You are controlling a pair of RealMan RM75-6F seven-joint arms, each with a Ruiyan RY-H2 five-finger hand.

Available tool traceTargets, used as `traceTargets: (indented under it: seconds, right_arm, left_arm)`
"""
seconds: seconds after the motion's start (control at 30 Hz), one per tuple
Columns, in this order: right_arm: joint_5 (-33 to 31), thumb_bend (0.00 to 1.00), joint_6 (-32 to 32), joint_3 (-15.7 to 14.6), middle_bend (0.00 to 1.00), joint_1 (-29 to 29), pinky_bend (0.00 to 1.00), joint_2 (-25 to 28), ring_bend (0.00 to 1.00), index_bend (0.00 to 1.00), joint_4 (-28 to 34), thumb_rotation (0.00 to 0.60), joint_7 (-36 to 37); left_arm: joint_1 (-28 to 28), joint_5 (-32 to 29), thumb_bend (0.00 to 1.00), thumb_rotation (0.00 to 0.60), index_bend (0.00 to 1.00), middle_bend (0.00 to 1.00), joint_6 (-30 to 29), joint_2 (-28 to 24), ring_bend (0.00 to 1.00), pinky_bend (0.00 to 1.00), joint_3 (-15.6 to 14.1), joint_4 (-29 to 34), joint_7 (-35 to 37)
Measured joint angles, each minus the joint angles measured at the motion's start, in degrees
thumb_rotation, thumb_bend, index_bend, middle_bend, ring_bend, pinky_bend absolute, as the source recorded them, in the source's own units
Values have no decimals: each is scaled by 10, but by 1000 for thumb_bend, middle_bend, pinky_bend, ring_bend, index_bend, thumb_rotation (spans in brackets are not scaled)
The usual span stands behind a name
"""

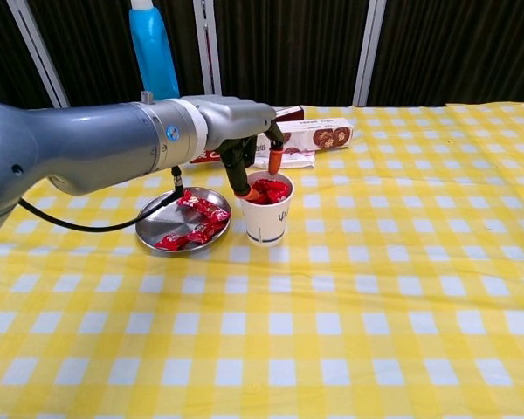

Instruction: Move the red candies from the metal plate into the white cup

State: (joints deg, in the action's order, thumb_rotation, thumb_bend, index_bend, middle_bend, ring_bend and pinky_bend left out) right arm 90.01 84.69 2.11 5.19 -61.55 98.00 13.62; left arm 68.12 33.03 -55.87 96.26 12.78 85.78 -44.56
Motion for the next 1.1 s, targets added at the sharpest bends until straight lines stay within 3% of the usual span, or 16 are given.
traceTargets:
  seconds: [0.3, 0.6, 0.87, 1.1]
  right_arm:
    - [-1, 388, -2, 0, 0, 0, 0, -2, 0, 0, -1, 600, -4]
    - [-3, 388, -4, -1, 0, 1, 0, -3, 0, 0, -1, 600, -9]
    - [-5, 388, -4, 0, 0, 1, 0, -4, 0, 0, -1, 600, -11]
    - [-5, 387, -3, 1, 0, 1, 0, -3, 0, 0, -2, 600, -10]
  left_arm:
    - [-33, 38, 295, 600, 369, 931, -23, -52, 969, 1000, 1, 48, 40]
    - [-66, 54, 293, 600, 403, 933, -23, -100, 969, 1000, -42, 68, 44]
    - [-71, 58, 289, 600, 404, 931, 29, -111, 969, 1000, -82, 63, 35]
    - [-69, 125, 224, 600, 414, 936, 88, -118, 969, 1000, -107, 36, 52]
